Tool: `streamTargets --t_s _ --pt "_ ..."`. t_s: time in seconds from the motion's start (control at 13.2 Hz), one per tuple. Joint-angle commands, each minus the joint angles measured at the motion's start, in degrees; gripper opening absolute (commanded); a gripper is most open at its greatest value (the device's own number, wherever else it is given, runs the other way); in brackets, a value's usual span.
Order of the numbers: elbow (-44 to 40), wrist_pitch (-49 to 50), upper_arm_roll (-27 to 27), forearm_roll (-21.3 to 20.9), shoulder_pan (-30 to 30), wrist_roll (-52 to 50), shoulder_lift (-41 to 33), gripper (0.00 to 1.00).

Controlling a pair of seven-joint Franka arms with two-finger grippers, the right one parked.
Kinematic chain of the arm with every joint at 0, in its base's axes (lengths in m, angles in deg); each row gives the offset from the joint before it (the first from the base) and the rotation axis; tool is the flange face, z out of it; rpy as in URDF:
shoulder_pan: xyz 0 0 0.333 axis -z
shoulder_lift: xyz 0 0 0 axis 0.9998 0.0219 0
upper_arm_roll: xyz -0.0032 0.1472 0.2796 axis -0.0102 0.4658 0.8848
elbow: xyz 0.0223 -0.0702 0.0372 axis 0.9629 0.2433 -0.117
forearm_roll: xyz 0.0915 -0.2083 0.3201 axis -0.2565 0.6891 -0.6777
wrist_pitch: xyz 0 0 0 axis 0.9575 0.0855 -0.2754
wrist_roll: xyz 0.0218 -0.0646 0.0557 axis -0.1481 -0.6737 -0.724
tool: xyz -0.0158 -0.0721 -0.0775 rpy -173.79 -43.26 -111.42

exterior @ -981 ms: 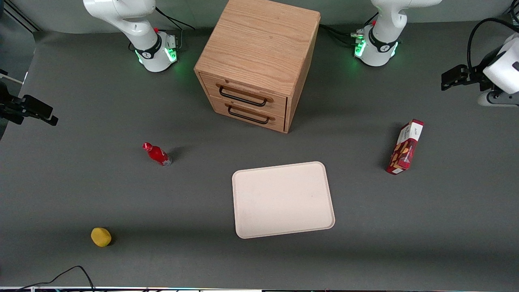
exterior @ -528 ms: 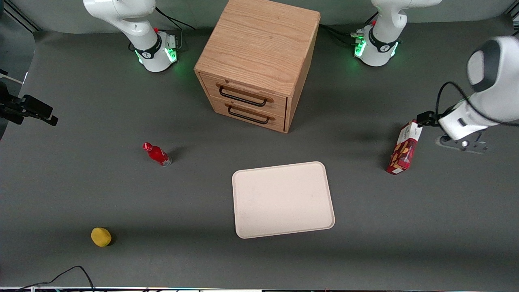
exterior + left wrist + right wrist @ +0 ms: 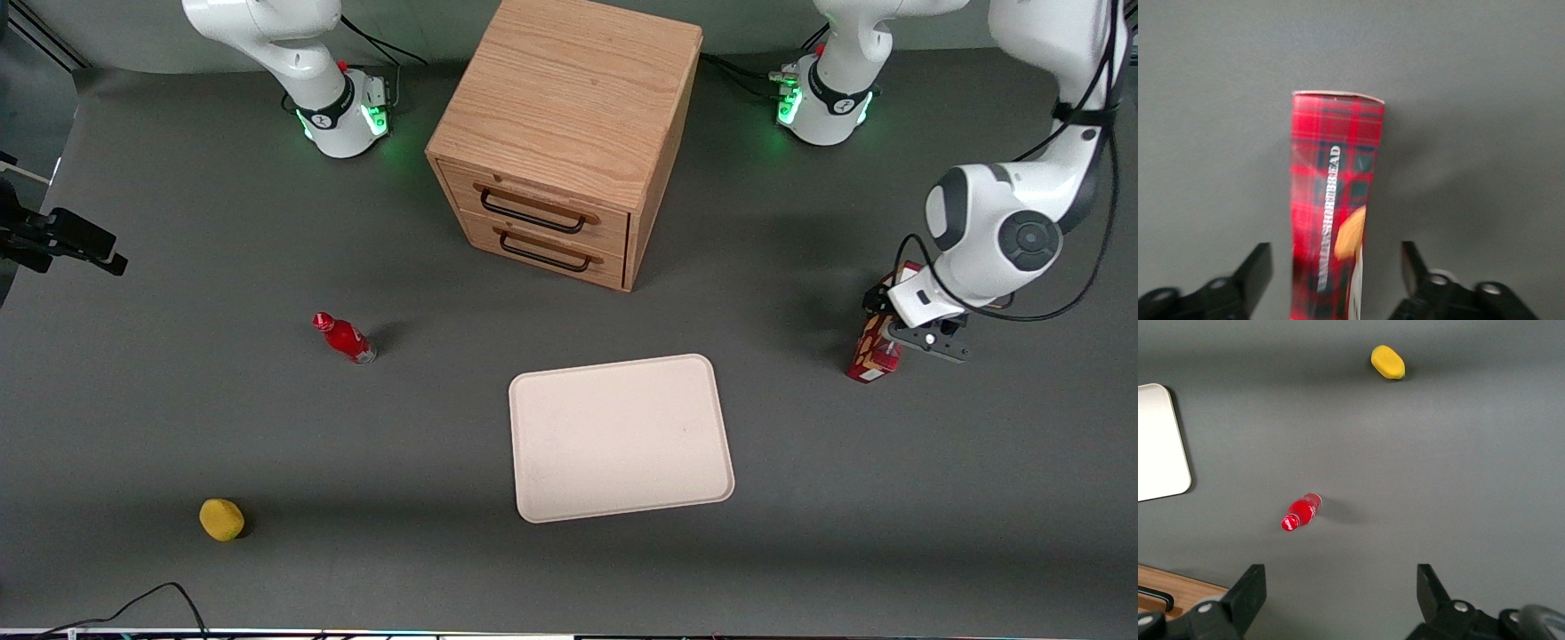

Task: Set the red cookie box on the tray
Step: 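Lower the open left gripper over the red plaid shortbread box, then close the left gripper on the box end and lift it upright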

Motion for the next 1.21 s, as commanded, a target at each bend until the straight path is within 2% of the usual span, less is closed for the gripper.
streamTargets --t_s 0.0,0.23,0.45,0.68,0.91,1.13 --pt "-0.3 -0.3 0.7 1.5 0.6 -0.6 0.5 0.0" --pt "-7.3 10.1 0.6 1.5 0.7 -0.6 0.0 0.0" --pt "-20.7 28.1 0.1 1.6 0.9 -2.7 -0.1 0.0" --pt "-37.9 44.6 -4.0 3.9 1.3 -15.3 1.5 0.0" --pt "-47.2 47.2 -14.7 3.8 1.4 -37.0 5.1 0.0" --pt "-51.2 40.6 -24.7 1.0 1.7 -53.1 13.3 0.0"
